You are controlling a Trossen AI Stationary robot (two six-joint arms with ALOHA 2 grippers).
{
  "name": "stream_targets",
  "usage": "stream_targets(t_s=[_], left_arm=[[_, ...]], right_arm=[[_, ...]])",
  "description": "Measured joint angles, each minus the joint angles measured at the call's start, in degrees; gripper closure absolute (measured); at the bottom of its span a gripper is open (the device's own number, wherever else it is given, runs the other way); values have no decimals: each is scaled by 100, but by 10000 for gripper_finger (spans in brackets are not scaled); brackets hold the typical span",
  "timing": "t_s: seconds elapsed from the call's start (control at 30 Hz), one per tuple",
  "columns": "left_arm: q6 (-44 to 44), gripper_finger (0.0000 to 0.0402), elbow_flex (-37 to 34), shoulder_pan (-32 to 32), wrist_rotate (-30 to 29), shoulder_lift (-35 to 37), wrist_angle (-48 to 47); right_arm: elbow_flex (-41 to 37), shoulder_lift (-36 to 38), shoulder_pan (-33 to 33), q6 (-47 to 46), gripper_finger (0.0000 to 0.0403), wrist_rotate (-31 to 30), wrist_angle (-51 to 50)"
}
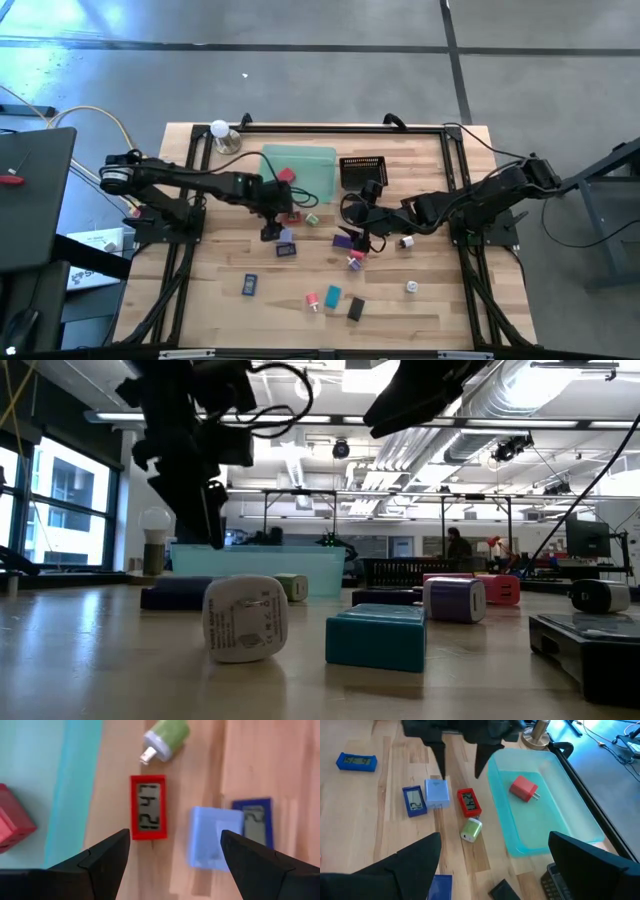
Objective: Pick & Place Office items
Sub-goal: Put the red digital timer into the black bin
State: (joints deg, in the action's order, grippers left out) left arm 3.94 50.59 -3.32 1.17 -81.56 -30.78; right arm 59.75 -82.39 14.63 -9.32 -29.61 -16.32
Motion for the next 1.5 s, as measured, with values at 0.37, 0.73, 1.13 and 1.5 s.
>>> stream_targets(t_s=[0.37, 0.73, 1.13, 1.5], left_arm=[[195, 97, -603, -320, -2, 2, 572], [10, 97, -651, 49, -1291, 2, 577], [-435, 97, -656, 126, -1680, -508, 1253], [-558, 97, -646, 176, -1569, -789, 1828]], right_arm=[[0, 0, 0, -7, 45, 0, 14], [0, 0, 0, -1, 45, 0, 25], [0, -1, 0, 5, 45, 22, 11], [0, -2, 0, 30, 45, 261, 16]])
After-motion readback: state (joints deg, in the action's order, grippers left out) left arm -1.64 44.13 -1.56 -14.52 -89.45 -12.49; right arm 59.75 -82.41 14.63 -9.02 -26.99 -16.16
